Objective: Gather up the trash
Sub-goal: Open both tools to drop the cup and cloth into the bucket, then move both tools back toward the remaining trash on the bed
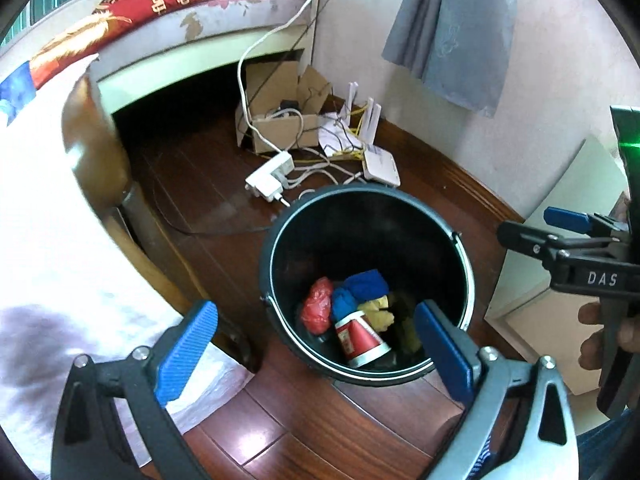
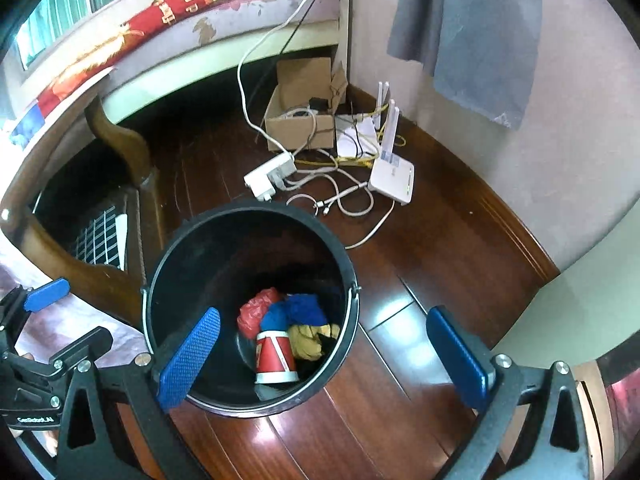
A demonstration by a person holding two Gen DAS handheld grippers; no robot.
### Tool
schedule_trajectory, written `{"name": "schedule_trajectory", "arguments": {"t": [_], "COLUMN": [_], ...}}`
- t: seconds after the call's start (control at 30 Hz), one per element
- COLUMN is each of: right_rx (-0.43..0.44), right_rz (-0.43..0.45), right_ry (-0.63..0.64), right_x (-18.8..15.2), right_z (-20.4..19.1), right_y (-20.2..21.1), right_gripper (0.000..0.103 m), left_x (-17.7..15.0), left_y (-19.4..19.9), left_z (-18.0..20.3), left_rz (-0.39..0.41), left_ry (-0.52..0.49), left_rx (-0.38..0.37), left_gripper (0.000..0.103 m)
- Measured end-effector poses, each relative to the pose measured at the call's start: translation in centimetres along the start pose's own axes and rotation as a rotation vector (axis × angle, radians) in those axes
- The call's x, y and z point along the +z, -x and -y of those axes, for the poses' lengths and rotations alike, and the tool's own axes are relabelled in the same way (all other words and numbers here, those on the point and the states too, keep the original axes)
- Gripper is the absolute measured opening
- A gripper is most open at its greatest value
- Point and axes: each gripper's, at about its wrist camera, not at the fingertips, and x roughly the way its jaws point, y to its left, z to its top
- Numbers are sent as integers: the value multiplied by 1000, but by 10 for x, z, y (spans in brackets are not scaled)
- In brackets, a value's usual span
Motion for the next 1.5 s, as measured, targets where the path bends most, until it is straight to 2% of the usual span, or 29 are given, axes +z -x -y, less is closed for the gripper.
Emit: {"name": "schedule_trajectory", "arguments": {"t": [0.23, 0.53, 0.7, 1.0, 1.37, 1.5], "right_rx": [1, 31, 65, 140, 264, 278], "right_rz": [63, 131, 164, 230, 296, 282], "right_ry": [12, 93, 122, 234, 318, 329], "right_x": [-2, -7, -3, 7, 35, 47], "right_z": [-5, -39, -62, -127, -225, -255], "right_y": [38, 83, 97, 110, 117, 117], "right_gripper": [103, 103, 103, 103, 103, 103], "left_x": [2, 2, -2, -16, -45, -49], "left_y": [37, 82, 111, 156, 191, 201], "left_z": [-1, -9, -27, -91, -186, -222], "left_rz": [69, 135, 180, 253, 289, 304], "left_ry": [16, 29, 53, 150, 282, 326], "left_rx": [20, 68, 112, 231, 388, 411], "left_gripper": [100, 101, 101, 101, 101, 94]}}
